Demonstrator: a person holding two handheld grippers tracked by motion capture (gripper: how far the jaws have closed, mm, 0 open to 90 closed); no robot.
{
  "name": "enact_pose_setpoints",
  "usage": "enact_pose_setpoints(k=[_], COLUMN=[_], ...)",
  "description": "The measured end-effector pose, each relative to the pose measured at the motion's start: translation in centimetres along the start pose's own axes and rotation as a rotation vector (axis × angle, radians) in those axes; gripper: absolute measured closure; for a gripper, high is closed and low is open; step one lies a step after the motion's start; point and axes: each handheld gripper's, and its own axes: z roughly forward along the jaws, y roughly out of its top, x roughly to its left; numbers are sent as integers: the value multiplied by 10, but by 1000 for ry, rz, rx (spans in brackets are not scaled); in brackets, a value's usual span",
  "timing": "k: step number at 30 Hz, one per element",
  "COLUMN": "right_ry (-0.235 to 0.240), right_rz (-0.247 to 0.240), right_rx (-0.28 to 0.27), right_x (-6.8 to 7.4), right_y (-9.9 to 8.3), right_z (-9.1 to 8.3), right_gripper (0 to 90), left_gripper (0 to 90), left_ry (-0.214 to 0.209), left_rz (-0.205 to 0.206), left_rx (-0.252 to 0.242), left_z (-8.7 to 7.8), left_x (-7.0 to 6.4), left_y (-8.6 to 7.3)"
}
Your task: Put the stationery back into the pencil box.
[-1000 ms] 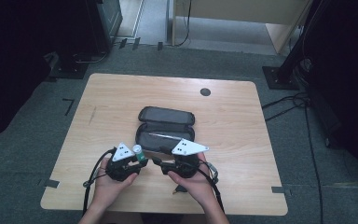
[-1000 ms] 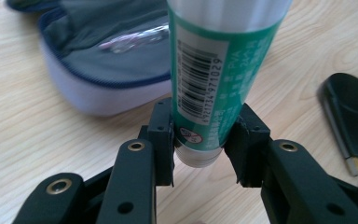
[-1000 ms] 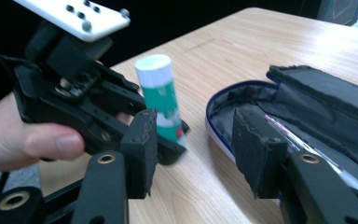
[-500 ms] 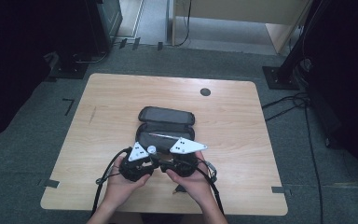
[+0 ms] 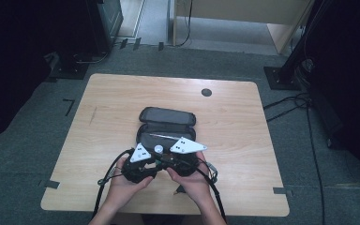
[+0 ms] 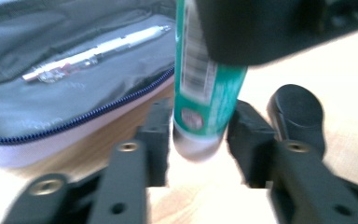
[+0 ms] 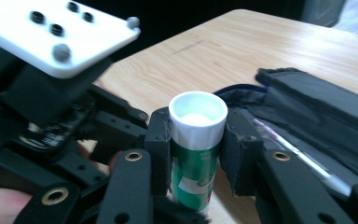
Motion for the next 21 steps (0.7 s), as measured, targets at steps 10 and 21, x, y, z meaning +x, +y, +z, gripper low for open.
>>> enact_pose_setpoints(k=[10,21], right_ry=[-55,-124], right_rz=[44,49], right_rx=[-37,-53], right_x=[-13,-29], right_y=[6,16], right_z=[-10,-14], right_gripper=[663,662], left_gripper=[159,19], left_ry=[107,270], left_rz=[-58,-162], left_rx=[-36,-40], left_z=[-20,-58], left_x=[20,61], left_y=[-23,-72])
